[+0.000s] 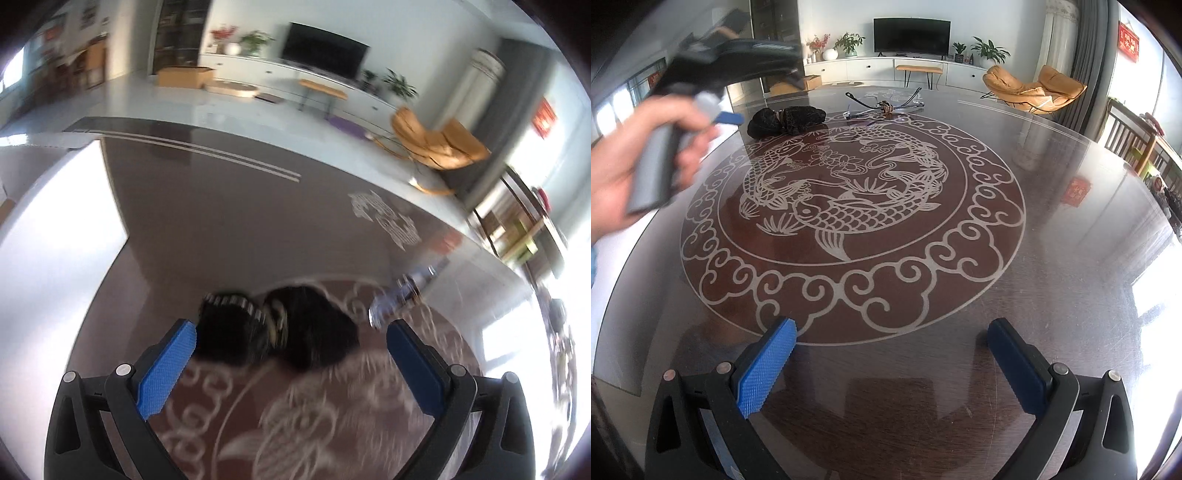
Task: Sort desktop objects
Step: 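Lower the left tool onto the black knit item and close it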
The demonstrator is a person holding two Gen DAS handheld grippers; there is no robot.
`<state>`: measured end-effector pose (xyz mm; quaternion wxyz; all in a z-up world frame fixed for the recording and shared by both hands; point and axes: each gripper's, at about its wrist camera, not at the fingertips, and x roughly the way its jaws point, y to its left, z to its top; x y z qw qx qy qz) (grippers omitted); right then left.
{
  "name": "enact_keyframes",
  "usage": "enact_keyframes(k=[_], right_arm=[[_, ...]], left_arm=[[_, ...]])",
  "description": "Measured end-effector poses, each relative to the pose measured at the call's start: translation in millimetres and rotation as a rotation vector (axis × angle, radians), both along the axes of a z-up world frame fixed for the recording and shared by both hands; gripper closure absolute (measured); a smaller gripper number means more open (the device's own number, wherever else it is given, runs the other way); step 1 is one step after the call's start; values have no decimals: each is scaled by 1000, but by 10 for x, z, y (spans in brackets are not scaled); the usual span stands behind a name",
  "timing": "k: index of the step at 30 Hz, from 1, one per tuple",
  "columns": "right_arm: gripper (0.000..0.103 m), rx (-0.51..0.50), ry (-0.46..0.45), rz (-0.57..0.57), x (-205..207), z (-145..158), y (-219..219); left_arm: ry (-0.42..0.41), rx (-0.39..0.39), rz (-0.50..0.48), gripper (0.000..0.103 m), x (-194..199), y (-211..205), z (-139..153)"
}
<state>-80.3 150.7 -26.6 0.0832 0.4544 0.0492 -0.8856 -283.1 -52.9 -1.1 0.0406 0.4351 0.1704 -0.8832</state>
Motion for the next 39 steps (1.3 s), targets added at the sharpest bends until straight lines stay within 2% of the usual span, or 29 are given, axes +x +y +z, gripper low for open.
enact_keyframes(k=[3,6,11,14,17,21,23,25,27,28,30,32,35,39], right_arm=[[0,0,0,0,4,-4,-5],[0,0,0,0,3,-4,-5],[0,0,0,0,1,-4,-3],[0,0,0,0,2,-4,-3],[0,0,0,0,3,-5,-5],[0,0,0,0,2,-5,-4],[0,0,0,0,1,-4,-4],[0,0,0,0,1,-4,-3],[0,0,0,0,2,-3,-4],[0,0,0,0,3,-2,-5],[0,0,0,-1,-1,-4,-1],[0,0,0,-1,3,-4,-6],[0,0,0,-1,4,-4,-7],[0,0,0,-1,1,-3,-3]], left_arm=[[-53,-71,16,0,-130,50,-180],[-93,-121,-20,0,-80,59,-286],[-77,-132,-34,0,352,-146,-253],[-51,-112,-46,0,492,-250,-183],[-15,-64,-70,0,446,-260,-111],[2,-25,-65,0,175,-140,-74],[-32,-35,-33,0,-13,-90,-146],[-90,-58,-11,0,-148,-52,-294],[-77,-161,-31,0,-199,51,-298],[-99,-201,-58,0,-219,98,-337],[-77,-267,-111,10,-183,151,-341],[-19,-277,-149,43,-60,117,-307],[-14,-279,-164,52,95,12,-267],[3,-275,-160,53,447,-99,-262]])
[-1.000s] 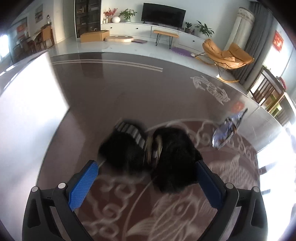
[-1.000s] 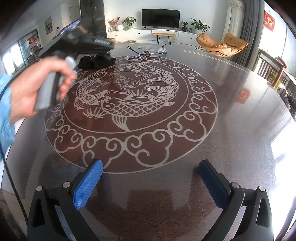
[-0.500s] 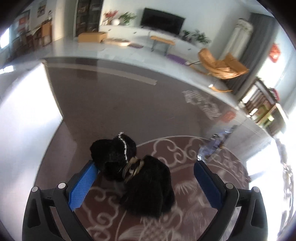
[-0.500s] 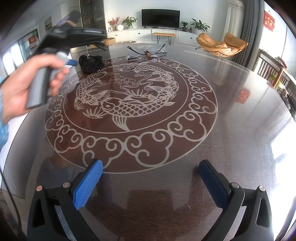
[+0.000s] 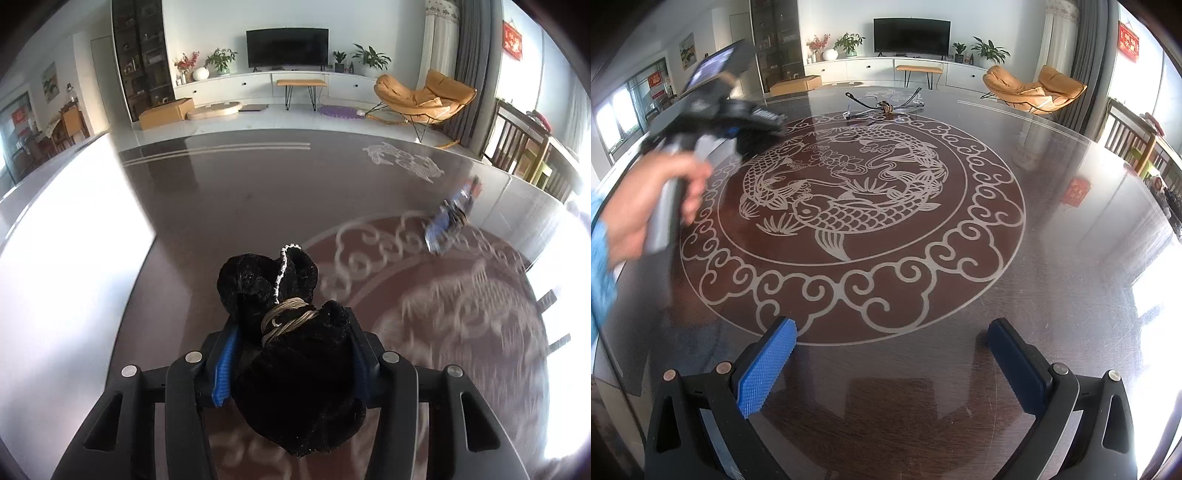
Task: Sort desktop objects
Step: 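Lower the left tool onto the black knit item and close it, then grasp the blue-framed glasses with the right tool while the left holds the knit item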
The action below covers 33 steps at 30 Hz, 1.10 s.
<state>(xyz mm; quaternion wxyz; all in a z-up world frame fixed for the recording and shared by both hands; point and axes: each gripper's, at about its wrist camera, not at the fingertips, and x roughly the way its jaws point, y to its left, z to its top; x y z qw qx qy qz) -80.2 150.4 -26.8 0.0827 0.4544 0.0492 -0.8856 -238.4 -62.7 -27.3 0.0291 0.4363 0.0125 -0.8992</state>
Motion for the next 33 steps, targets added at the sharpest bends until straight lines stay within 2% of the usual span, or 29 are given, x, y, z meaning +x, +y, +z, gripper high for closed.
enact_keyframes(k=[8,11,15,17,20,30,33], right_arm=[[0,0,0,-1,1,-2,-3],[0,0,0,-1,2,-1,-2],[0,0,0,-1,4,-2,-5],[0,0,0,-1,1,-1,-2],[0,0,0,-1,-1,0,0],[0,-1,2,2,-5,-2,-6],[0,-31,-34,50,-284,31,-104]], left_arm=[[4,0,-59,52,1137,-28,-3],[4,0,-69,52,1428,-18,1],[1,-3,-66,45,1509,-4,8],[-16,5,-56,22,1482,-20,-14],[-49,-1,-38,2,1433,-20,-59],[-58,7,-34,0,1481,-35,-98],[-58,7,-35,0,1474,-49,-100]])
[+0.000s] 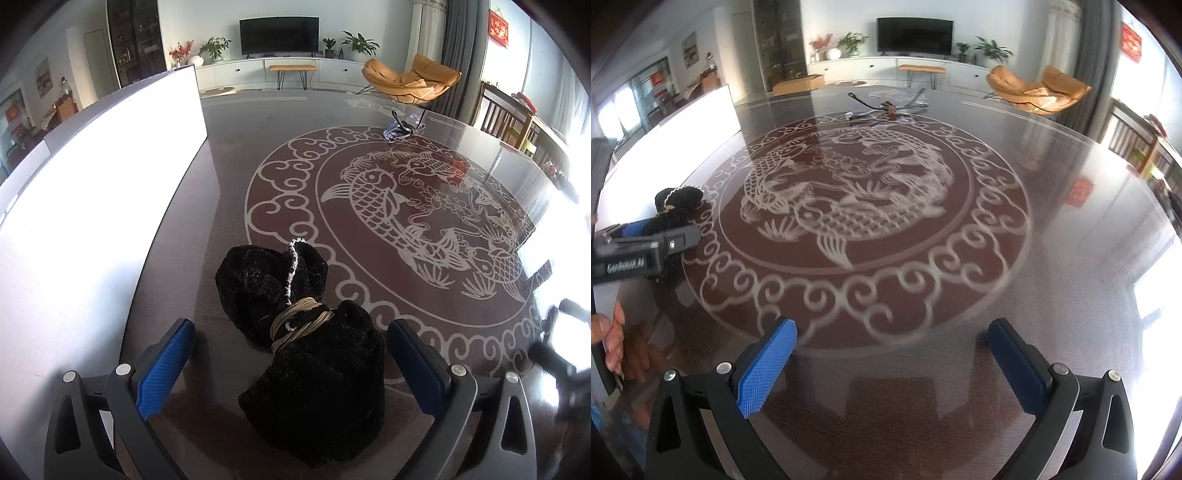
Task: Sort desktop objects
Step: 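Grasp the blue-framed glasses with the right tool while the left holds the knit item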
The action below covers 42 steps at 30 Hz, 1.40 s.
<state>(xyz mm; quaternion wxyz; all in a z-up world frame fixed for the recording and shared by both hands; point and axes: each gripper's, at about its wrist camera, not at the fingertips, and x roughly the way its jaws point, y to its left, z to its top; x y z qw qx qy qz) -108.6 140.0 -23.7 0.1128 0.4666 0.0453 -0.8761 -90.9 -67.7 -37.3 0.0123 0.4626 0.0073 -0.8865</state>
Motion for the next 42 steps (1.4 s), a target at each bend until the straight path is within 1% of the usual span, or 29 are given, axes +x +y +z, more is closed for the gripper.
enact_keyframes(k=[2,4,5,9,12,15,16,17,18,19,20,21,22,23,24,25,26,30,33,36,39,40,42], right_arm=[[0,-59,-26,-27,-308,62,5],[0,-156,-50,-83,-733,164,9],[0,-185,-65,-119,-990,209,-3],[0,-232,-74,-237,-1885,327,-132],[0,-312,-104,-309,-2315,305,-215],[0,-394,-140,-381,-2666,208,-318],[0,-392,-146,-386,-2695,177,-346],[0,-351,-127,-390,-2751,164,-418],[0,-302,-104,-390,-2779,169,-482],[0,-247,-100,-380,-2816,155,-542],[6,-171,-74,-361,-2828,164,-623],[20,-129,-59,-353,-2814,171,-659],[28,-80,-35,-334,-2795,176,-698],[42,-37,-10,-307,-2748,183,-716],[59,-21,3,-293,-2702,179,-712],[68,3,22,-267,-2630,184,-687],[76,5,33,-244,-2558,186,-651],[77,1,59,-183,-2139,166,-493],[77,-9,63,-134,-1662,164,-387],[77,24,64,-67,-969,138,-299],[77,24,68,-47,-350,117,-200],[77,25,70,-39,-60,124,-175],[77,17,79,-29,297,118,-145]], left_arm=[[1,-2,2,0,17,0,-3],[1,-2,4,0,38,10,10],[1,-2,4,0,41,9,9],[2,-1,4,0,37,9,12],[2,-3,7,0,31,13,14],[3,-3,17,0,10,21,16],[3,-3,17,0,4,26,16],[3,-4,17,0,-8,36,17],[3,-4,16,0,-17,44,16],[3,-4,16,0,0,52,6],[3,-4,16,0,-1,56,5],[3,-4,16,0,-10,74,8],[3,-4,16,0,-15,74,7],[3,-4,16,0,-17,79,5],[3,-3,16,0,-38,51,9],[3,-3,16,0,-45,46,15],[3,-4,16,0,-45,47,14],[3,-3,16,0,-48,44,10],[3,-3,15,0,-49,46,7],[3,-3,15,0,-61,54,8],[3,-3,14,0,-62,53,7],[3,-3,14,0,-62,53,7],[3,-3,14,0,-63,53,7]])
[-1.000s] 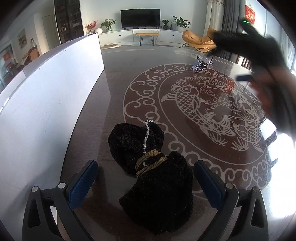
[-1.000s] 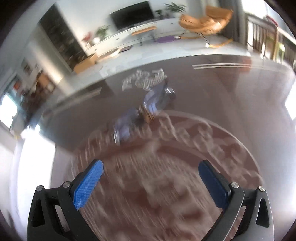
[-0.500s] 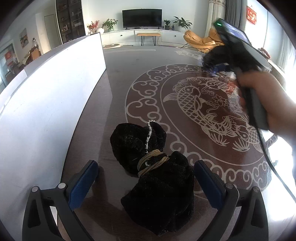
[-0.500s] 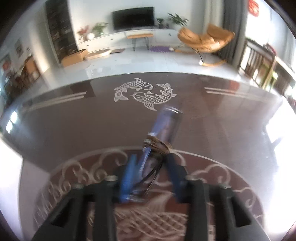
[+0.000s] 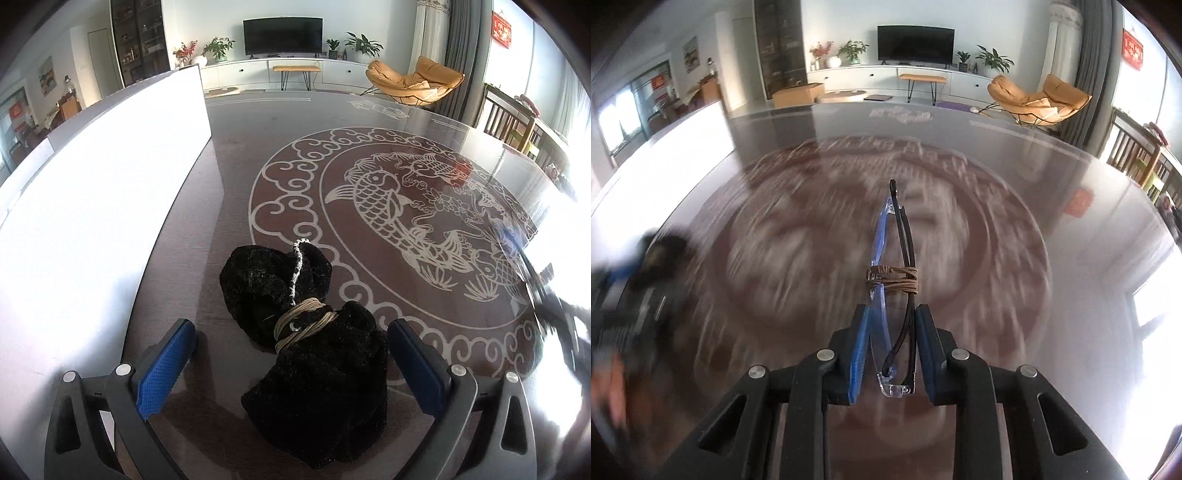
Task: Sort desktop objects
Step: 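Grasp the blue-framed glasses with the right tool while the left holds the knit item, then lift the glasses and knit item above the table with both tools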
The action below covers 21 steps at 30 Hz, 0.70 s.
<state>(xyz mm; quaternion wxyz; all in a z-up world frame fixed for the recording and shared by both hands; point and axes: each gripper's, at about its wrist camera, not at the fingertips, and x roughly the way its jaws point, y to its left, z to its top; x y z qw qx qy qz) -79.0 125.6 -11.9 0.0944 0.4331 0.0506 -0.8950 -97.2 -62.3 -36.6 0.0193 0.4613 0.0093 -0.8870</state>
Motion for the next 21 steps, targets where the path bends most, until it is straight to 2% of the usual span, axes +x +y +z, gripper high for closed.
enact_keyframes(k=[2,4,5,6,7,8,9,11,18,21], right_arm=[[77,12,18,11,323,-20,9],[75,12,17,1,439,-29,15],[68,13,16,-14,441,-32,32],[49,11,13,-23,447,-28,48],[36,6,-6,-49,415,-52,85],[15,3,-21,-65,393,-73,143],[10,-4,-28,-81,387,-82,175],[10,-5,-27,-96,381,-74,197],[1,7,-42,-93,394,-106,204],[0,10,-45,-91,340,-105,188]], left_arm=[[0,0,0,0,0,0,0],[0,0,0,0,-2,2,2],[0,0,0,0,-4,5,1],[0,0,-1,0,-15,15,0],[0,0,-1,0,-16,16,0],[0,0,-1,0,-13,15,1],[-1,1,-2,0,-24,18,-1],[-1,1,-3,0,-46,34,-3],[-1,2,-4,0,-49,33,-1],[-1,0,-51,0,-50,116,-6]])
